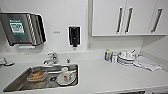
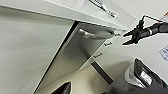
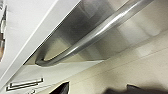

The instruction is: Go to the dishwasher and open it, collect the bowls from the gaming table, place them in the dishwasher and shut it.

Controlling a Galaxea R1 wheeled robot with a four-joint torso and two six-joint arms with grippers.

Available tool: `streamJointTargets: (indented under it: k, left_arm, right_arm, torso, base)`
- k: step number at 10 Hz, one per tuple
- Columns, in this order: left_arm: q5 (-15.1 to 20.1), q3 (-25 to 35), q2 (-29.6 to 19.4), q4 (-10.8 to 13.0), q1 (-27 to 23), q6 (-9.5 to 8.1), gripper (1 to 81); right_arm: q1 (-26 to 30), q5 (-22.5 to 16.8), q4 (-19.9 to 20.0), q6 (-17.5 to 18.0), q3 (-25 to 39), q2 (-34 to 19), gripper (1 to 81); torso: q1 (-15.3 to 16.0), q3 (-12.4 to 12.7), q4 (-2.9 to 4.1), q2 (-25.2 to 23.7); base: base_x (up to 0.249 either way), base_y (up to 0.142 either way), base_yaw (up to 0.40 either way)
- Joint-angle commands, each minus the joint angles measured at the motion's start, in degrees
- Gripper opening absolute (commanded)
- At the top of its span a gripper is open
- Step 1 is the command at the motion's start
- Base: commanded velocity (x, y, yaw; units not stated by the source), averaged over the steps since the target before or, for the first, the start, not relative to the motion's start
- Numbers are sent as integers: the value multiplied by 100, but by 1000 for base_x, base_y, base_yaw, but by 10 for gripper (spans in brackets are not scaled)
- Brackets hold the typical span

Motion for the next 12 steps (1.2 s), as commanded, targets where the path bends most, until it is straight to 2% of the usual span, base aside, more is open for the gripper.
streamJointTargets:
  k: [1,5,9,12]
  left_arm:
    - [81,199,-242,156,-475,62,811]
    - [72,243,-277,156,-475,62,811]
    - [81,243,-277,209,-475,62,811]
    - [81,235,-277,244,-475,62,811]
  right_arm:
    - [810,-406,34,554,-561,300,811]
    - [1047,-521,43,993,-1256,749,811]
    - [1240,-521,61,1740,-1669,810,811]
    - [1241,-669,26,2512,-1940,889,811]
  torso:
    - [0,0,0,0]
    - [0,-2,0,0]
    - [2,-2,0,0]
    - [2,-5,0,0]
  base:
    - [0,0,0]
    - [0,0,0]
    - [0,0,0]
    - [0,0,0]
